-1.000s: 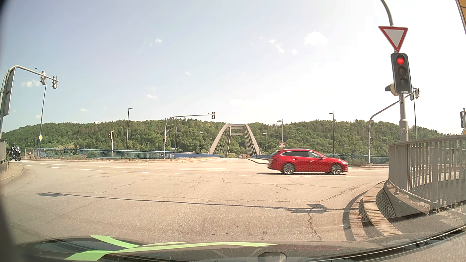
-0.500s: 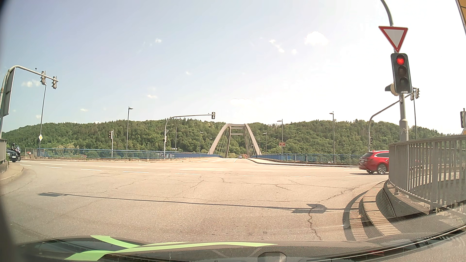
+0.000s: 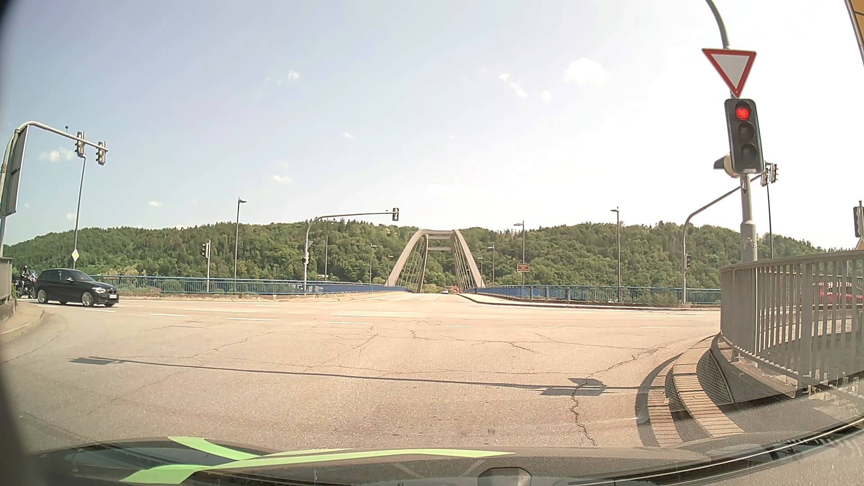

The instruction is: Follow the waypoints while adhering to traffic rules and regulations

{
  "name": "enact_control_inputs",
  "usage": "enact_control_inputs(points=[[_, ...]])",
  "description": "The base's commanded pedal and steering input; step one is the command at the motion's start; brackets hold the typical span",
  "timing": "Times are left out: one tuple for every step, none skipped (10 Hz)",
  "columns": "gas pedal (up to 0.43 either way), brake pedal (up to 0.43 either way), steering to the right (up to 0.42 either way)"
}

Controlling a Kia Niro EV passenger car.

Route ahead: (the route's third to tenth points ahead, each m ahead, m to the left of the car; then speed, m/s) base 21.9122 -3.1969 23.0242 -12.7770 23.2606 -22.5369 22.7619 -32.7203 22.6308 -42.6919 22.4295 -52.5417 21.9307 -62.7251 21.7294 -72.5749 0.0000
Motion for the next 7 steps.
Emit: enact_control_inputs(points=[[0.0, 0.39, 0.036], [0.0, 0.396, 0.036], [0.0, 0.396, 0.036], [0.0, 0.396, 0.037], [0.0, 0.396, 0.037], [0.0, 0.396, 0.036], [0.0, 0.396, 0.037]])
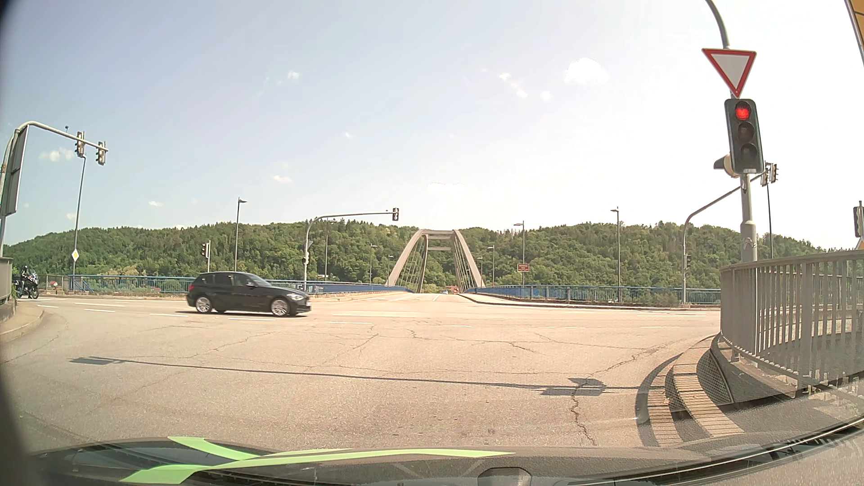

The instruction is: Follow the waypoints while adhering to traffic rules and regulations

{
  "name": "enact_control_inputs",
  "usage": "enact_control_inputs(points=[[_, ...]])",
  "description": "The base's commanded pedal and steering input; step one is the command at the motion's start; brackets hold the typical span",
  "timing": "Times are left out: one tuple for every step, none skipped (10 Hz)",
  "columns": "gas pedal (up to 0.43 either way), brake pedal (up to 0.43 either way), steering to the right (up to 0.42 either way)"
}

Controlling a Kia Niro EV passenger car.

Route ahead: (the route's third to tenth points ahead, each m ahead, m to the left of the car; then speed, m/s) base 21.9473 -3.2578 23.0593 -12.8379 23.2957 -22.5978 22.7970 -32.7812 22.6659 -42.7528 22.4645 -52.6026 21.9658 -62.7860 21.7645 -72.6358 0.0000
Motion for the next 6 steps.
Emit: enact_control_inputs(points=[[0.0, 0.396, 0.036], [0.0, 0.396, 0.037], [0.0, 0.396, 0.036], [0.0, 0.396, 0.036], [0.0, 0.396, 0.036], [0.0, 0.396, 0.036]])
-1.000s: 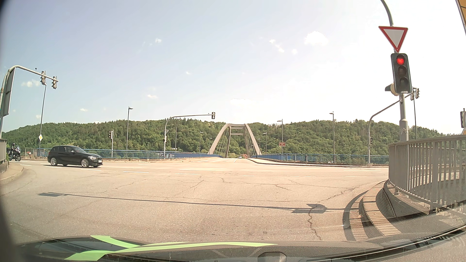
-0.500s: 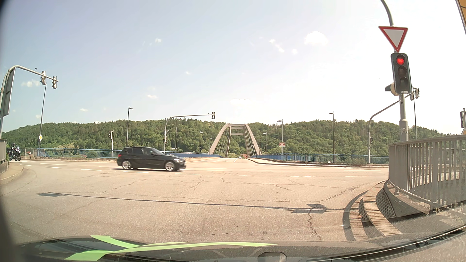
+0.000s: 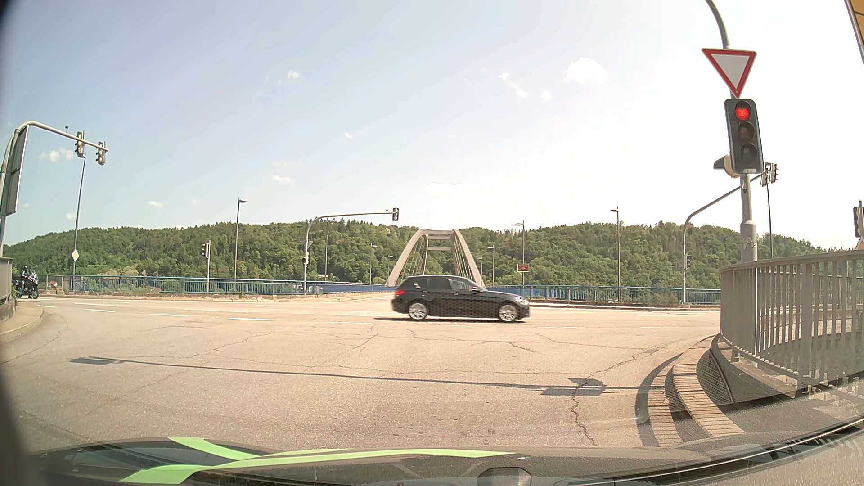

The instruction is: Follow the waypoints while adhering to traffic rules and regulations

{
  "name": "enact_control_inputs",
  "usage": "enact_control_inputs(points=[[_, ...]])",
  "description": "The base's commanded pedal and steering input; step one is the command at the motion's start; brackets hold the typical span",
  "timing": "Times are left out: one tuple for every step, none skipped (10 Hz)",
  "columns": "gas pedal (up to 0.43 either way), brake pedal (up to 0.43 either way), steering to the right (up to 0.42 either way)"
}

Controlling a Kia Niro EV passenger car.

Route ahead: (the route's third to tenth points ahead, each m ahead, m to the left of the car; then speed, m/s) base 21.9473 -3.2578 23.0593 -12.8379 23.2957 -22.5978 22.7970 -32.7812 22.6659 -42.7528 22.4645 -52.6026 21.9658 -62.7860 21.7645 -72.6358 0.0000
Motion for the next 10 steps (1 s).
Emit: enact_control_inputs(points=[[0.0, 0.396, 0.036], [0.0, 0.396, 0.037], [0.0, 0.396, 0.036], [0.0, 0.396, 0.036], [0.0, 0.396, 0.036], [0.0, 0.402, 0.036], [0.0, 0.402, 0.036], [0.0, 0.396, 0.037], [0.0, 0.396, 0.036], [0.0, 0.396, 0.036]])
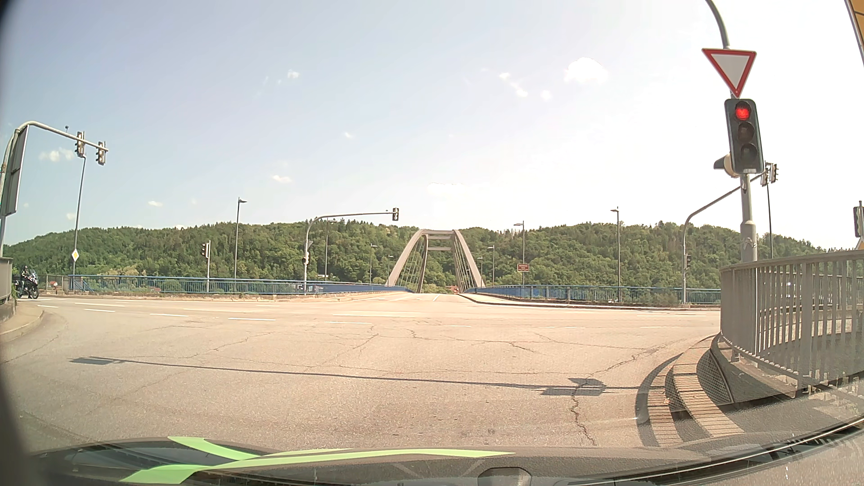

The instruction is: Follow the waypoints while adhering to traffic rules and regulations

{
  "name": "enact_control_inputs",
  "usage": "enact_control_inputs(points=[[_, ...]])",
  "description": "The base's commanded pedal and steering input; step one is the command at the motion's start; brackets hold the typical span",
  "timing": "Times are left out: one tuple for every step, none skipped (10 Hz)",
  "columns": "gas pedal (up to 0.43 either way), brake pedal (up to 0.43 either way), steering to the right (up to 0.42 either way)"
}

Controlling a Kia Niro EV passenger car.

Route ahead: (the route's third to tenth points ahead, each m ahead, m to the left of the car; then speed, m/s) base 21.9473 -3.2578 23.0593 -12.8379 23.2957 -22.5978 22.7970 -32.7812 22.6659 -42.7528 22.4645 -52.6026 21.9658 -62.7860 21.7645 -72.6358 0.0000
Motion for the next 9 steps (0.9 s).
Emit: enact_control_inputs(points=[[0.0, 0.396, 0.037], [0.0, 0.396, 0.036], [0.0, 0.396, 0.036], [0.0, 0.396, 0.036], [0.0, 0.396, 0.036], [0.0, 0.396, 0.037], [0.0, 0.396, 0.037], [0.0, 0.402, 0.036], [0.0, 0.396, 0.036]])
